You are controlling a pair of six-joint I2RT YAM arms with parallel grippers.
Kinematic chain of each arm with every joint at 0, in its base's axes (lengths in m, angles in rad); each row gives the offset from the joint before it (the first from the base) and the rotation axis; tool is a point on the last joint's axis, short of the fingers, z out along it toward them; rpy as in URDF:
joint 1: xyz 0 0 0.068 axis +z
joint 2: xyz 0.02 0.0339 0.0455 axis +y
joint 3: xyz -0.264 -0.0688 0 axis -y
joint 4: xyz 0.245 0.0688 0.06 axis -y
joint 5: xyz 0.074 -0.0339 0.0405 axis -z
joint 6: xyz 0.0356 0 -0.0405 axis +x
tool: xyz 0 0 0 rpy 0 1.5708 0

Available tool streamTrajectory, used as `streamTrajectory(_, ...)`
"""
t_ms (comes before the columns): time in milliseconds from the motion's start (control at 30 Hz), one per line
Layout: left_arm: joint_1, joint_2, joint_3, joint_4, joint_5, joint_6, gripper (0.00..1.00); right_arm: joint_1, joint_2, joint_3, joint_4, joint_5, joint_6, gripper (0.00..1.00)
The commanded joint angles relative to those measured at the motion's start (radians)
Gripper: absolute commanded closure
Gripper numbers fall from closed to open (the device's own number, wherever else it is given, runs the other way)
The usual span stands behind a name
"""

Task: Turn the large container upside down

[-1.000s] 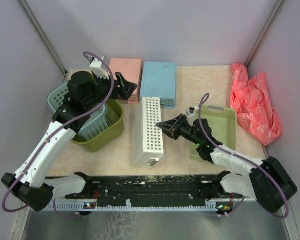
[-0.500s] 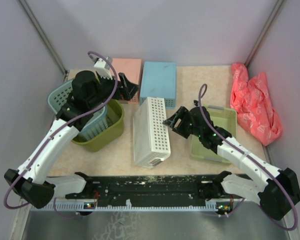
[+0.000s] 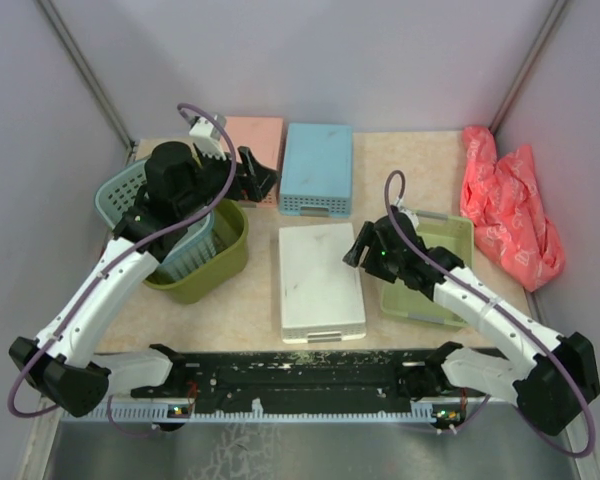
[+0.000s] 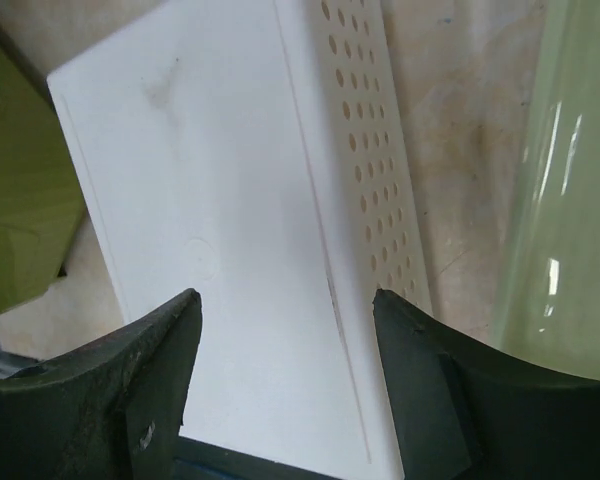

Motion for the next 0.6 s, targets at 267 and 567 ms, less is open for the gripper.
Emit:
streamTrajectory(267, -0.01, 0.058, -0.009, 0.003, 0.128, 0.016, 0.01, 0.003, 0.08, 0.213, -0.254, 0.412, -0.19, 0.31)
streamTrajectory(567, -0.106, 0.125, -0.016, -0.052, 0.067, 0.032, 0.01, -0.081, 0.237, 0.14, -0.129, 0.341, -0.245, 0.41)
